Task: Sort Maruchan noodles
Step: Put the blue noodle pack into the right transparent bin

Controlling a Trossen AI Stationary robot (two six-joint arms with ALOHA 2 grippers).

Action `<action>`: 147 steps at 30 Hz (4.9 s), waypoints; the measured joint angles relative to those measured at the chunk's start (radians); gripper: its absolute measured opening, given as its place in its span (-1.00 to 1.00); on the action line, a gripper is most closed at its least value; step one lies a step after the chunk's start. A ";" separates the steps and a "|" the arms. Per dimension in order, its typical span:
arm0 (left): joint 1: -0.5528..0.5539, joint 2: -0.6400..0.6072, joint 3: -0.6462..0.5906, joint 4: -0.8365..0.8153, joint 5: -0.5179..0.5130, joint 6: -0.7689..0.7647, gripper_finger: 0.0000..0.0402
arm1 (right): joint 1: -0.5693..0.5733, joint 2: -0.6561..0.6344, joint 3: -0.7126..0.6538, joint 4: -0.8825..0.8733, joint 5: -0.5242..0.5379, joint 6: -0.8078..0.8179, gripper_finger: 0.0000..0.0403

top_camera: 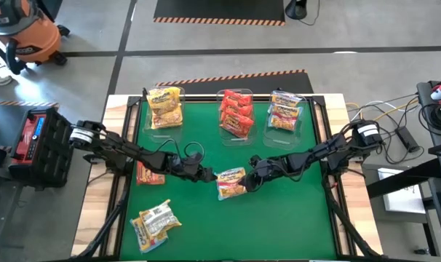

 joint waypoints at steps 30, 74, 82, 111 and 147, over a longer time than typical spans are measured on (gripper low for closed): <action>-0.042 0.200 0.086 0.078 0.023 -0.128 0.31 | -0.021 0.028 0.001 0.016 -0.001 0.026 -0.23; -0.035 0.289 0.085 0.335 -0.163 -0.033 0.17 | -0.020 0.032 0.000 0.088 -0.007 -0.036 -0.23; -0.034 0.289 0.085 0.334 -0.158 -0.023 0.15 | -0.021 0.028 0.000 0.092 -0.011 -0.097 -0.23; -0.027 0.288 0.085 0.352 -0.130 0.039 -0.41 | -0.077 -0.055 0.000 0.076 -0.184 -0.192 -0.23; 0.114 0.292 0.263 0.344 0.297 0.680 -0.44 | -0.275 -0.428 0.001 -0.352 -0.462 -0.555 0.44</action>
